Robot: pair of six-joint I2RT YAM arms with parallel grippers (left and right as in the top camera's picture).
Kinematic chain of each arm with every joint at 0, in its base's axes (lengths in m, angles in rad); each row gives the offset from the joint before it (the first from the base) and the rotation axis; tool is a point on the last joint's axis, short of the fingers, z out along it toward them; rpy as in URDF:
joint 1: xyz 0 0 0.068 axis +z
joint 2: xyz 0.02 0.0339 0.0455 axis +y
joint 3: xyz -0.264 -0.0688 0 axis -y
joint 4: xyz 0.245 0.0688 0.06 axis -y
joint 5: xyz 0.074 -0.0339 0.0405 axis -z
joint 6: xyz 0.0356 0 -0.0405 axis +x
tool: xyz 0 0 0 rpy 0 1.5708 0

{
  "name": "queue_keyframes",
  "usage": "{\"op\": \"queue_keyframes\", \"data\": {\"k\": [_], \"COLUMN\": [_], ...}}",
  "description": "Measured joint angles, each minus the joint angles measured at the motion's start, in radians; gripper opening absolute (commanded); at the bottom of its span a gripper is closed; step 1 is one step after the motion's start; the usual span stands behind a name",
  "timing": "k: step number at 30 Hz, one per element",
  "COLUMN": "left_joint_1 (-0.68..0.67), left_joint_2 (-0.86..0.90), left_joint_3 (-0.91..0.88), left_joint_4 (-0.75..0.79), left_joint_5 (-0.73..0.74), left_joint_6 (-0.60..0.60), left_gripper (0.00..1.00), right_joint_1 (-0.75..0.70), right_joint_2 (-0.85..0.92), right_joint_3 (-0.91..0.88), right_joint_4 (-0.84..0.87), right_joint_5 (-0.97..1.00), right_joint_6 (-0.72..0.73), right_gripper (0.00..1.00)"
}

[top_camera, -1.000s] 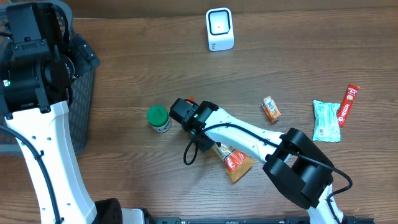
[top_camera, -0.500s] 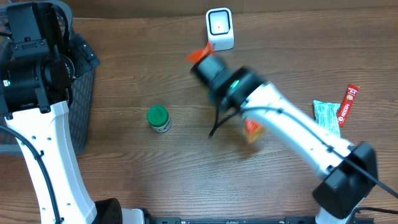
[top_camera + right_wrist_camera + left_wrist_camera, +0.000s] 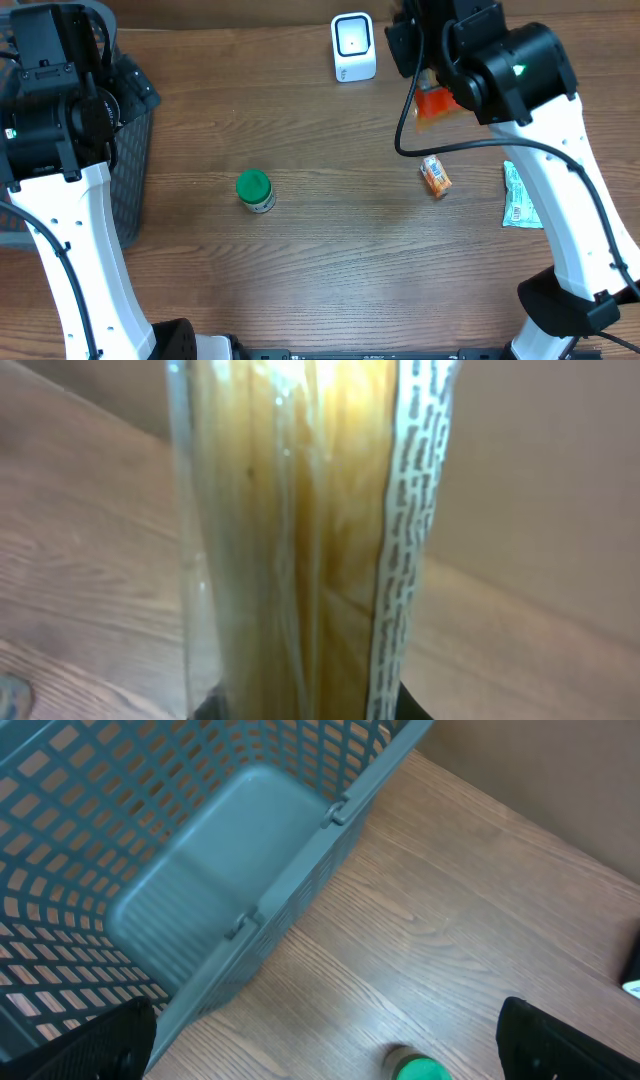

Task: Scan the item barcode
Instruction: 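Lift the spaghetti pack and hold it in front of the scanner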

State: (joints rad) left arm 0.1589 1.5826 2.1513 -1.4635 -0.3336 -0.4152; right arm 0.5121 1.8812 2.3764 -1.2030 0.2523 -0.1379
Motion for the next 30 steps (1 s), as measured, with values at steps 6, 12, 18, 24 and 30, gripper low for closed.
{"op": "queue_keyframes", "data": {"k": [6, 12, 18, 24, 30], "left_joint_1": [0.0, 0.0, 0.0, 0.0, 0.0], "left_joint_2": [0.0, 0.0, 0.0, 0.0, 0.0], "left_joint_3": [0.0, 0.0, 0.0, 0.0, 0.0], "left_joint_4": [0.0, 0.0, 0.0, 0.0, 0.0], "left_joint_5": [0.0, 0.0, 0.0, 0.0, 0.0], "left_joint_6": [0.0, 0.0, 0.0, 0.0, 0.0], "left_gripper": [1.0, 1.0, 1.0, 1.0, 1.0], "right_joint_1": [0.012, 0.036, 0.103, 0.137, 0.129], "right_joint_2": [0.097, 0.323, 0.504, 0.612, 0.694], "right_joint_3": [0.0, -0.003, -0.013, -0.013, -0.013], "right_joint_4": [0.022, 0.21, 0.523, 0.95, 1.309], "right_joint_5": [0.044, 0.147, 0.344, 0.458, 0.539], "right_joint_6": [-0.041, -0.125, -0.385, -0.649, -0.764], "right_gripper": [0.03, 0.03, 0.03, 0.04, 0.04]}}
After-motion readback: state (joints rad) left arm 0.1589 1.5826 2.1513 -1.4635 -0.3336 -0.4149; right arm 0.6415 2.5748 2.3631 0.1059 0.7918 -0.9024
